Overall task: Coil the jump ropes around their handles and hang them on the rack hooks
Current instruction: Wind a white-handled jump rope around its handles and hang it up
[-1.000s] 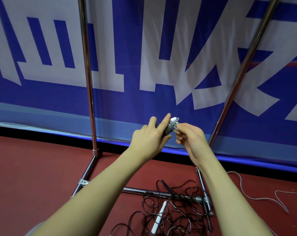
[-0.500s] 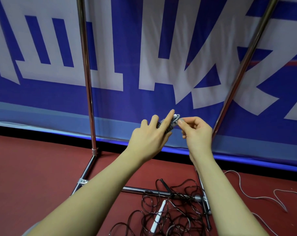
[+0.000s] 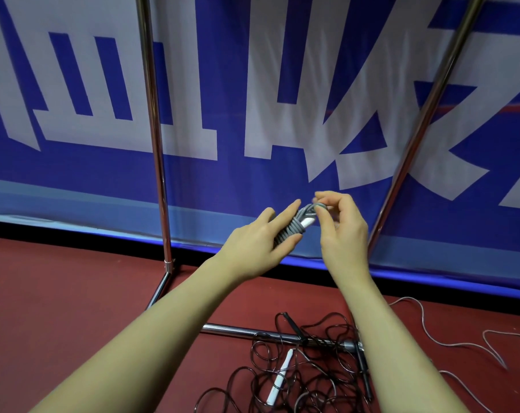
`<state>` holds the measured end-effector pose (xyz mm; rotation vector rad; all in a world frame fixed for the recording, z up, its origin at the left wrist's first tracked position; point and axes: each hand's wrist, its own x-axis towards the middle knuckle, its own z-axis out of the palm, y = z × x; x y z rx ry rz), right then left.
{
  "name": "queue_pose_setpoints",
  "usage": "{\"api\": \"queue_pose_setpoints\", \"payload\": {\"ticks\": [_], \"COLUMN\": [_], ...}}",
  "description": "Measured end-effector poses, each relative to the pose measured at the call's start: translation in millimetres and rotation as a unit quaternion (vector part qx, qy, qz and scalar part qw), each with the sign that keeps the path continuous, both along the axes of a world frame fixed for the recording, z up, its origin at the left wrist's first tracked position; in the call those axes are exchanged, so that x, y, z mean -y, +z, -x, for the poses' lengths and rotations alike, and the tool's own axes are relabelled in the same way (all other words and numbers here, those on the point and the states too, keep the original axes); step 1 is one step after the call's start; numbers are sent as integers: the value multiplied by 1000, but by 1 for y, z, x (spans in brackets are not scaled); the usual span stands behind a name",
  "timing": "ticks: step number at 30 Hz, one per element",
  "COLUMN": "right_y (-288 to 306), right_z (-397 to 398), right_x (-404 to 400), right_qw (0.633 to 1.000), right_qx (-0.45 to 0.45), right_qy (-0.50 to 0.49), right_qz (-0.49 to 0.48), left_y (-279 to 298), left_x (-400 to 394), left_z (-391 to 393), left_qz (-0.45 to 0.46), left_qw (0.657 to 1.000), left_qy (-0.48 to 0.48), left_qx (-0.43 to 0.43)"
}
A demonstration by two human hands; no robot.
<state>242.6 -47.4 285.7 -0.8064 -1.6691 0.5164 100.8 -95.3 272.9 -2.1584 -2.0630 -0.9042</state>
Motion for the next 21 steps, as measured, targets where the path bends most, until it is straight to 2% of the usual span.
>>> {"api": "queue_pose_setpoints", "payload": {"ticks": [3,7,11,15,21], "right_y": [5,16,20,24,40], "right_z": [3,4,4,3,4], "right_x": [5,6,2,1,16], "right_qw": [998,983,965,956,964], "right_qx": [-48,-162,-229,-253,-243], "right_qy": [18,1,-40,-67,-32], "right_qz": [42,83,123,134,101], "left_y": [3,3,1,1,10], "left_x": [6,6,4,8,19], "left_z": [-1,-6,-11,-15,-11], "left_qz": [-20,-98,-179,-214,-250], "left_qw": [1000,993,977,968,960], "left_qy": [-21,-8,-7,-5,19], "left_qx": [9,-59,-117,-134,-128]}}
